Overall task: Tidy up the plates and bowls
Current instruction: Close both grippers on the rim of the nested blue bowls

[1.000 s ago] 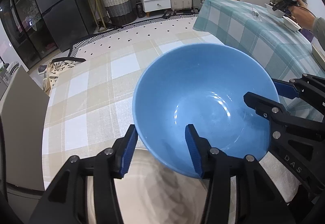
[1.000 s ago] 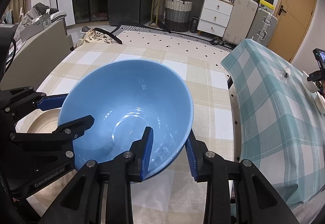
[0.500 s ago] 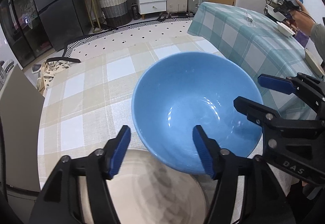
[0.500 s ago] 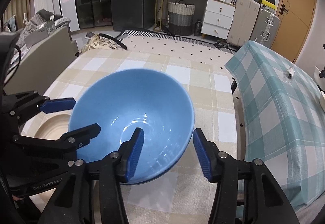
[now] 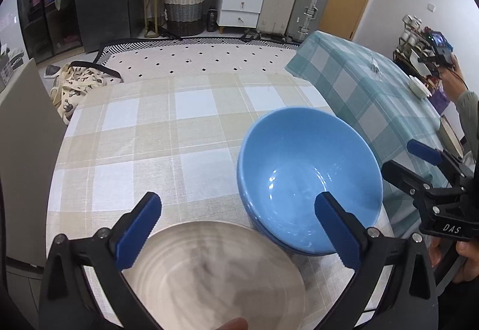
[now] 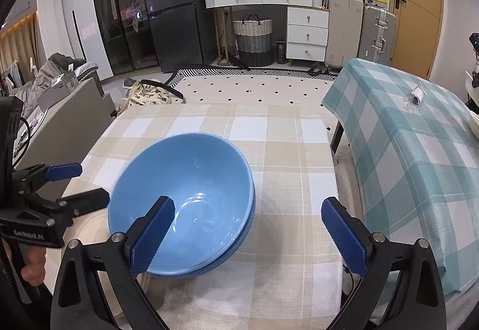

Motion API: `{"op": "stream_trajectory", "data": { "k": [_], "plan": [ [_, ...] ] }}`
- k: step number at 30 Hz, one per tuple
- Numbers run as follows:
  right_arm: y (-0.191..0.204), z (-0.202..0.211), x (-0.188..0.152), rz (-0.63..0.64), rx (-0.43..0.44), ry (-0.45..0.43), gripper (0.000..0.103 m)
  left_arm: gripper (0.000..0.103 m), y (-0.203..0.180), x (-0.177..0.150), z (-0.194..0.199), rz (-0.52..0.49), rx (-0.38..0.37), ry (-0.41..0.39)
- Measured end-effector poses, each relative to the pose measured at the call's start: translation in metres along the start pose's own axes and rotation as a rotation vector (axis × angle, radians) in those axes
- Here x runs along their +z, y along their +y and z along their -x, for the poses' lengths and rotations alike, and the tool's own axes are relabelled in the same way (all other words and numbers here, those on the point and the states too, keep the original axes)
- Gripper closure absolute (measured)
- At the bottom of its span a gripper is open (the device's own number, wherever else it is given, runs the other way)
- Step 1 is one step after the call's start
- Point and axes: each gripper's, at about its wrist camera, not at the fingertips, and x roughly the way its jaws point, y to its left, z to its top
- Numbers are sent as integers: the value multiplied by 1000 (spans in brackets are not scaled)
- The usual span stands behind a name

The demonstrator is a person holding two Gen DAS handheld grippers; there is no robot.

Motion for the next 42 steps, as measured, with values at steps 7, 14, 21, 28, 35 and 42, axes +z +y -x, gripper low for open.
{"op": "stream_trajectory", "data": {
  "k": [7,14,21,28,35,42],
  "plan": [
    [-7,-8,-6,-27,16,8,2,0,9,-2,-11,42,14,13],
    [-12,-22,-13,-46,76,22,2,0,13,-7,-28,82,14,37],
    [-16,-35,-15,-65,92,38,2,2,9,-7,-38,78,-8,56],
    [-25,-44,-15,-113,110,61,3,9,8,-10,-44,90,-58,66],
    [-30,-53,-21,-155,111,115,24,18,7,-13,-46,99,-84,75],
    [-20,-55,-22,-136,139,127,46,46,6,-15,-46,107,-108,95]
  ]
}}
